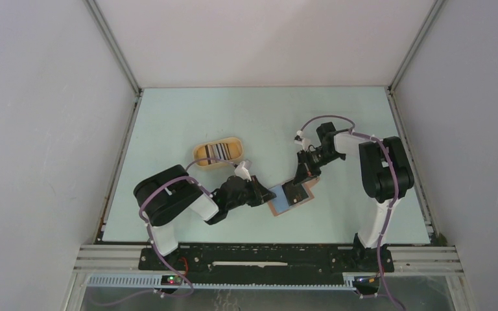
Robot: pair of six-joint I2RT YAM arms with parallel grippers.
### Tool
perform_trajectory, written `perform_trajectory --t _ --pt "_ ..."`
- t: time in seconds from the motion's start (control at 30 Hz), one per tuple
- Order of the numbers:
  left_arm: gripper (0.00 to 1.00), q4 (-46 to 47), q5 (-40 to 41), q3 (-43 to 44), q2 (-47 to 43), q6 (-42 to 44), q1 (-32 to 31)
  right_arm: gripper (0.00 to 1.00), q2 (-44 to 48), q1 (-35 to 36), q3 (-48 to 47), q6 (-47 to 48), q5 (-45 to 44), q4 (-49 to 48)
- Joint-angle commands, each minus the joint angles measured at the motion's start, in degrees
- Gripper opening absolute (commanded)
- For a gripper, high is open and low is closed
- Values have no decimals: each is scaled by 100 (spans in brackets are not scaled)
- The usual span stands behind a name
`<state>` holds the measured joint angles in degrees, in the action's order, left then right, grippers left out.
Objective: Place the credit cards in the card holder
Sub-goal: Insert the credit card into the card holder.
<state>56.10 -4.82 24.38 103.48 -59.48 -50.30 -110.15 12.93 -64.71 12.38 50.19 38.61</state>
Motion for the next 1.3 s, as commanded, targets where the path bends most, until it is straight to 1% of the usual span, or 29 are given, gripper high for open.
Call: perform_trajectory --t 0.0,0.4,0.63,0.73,1.03,1.27 --pt "15 173 -15 -109 -129 121 -37 0 -103 108 -189 -8 -159 42" --pt "14 200 -1 -121 -127 122 -39 0 -222 183 -270 -76 -193 93" --pt "5 114 115 -161 -161 95 -35 0 -221 201 -268 -227 -496 74" --pt "3 -8 188 -171 -212 106 -34 0 -187 208 -266 -253 -606 81" --pt "3 -108 148 -92 -190 147 -37 0 -239 321 -270 -301 -636 78" --pt "3 -108 137 -91 -201 165 -39 0 -308 360 -320 -280 -478 126"
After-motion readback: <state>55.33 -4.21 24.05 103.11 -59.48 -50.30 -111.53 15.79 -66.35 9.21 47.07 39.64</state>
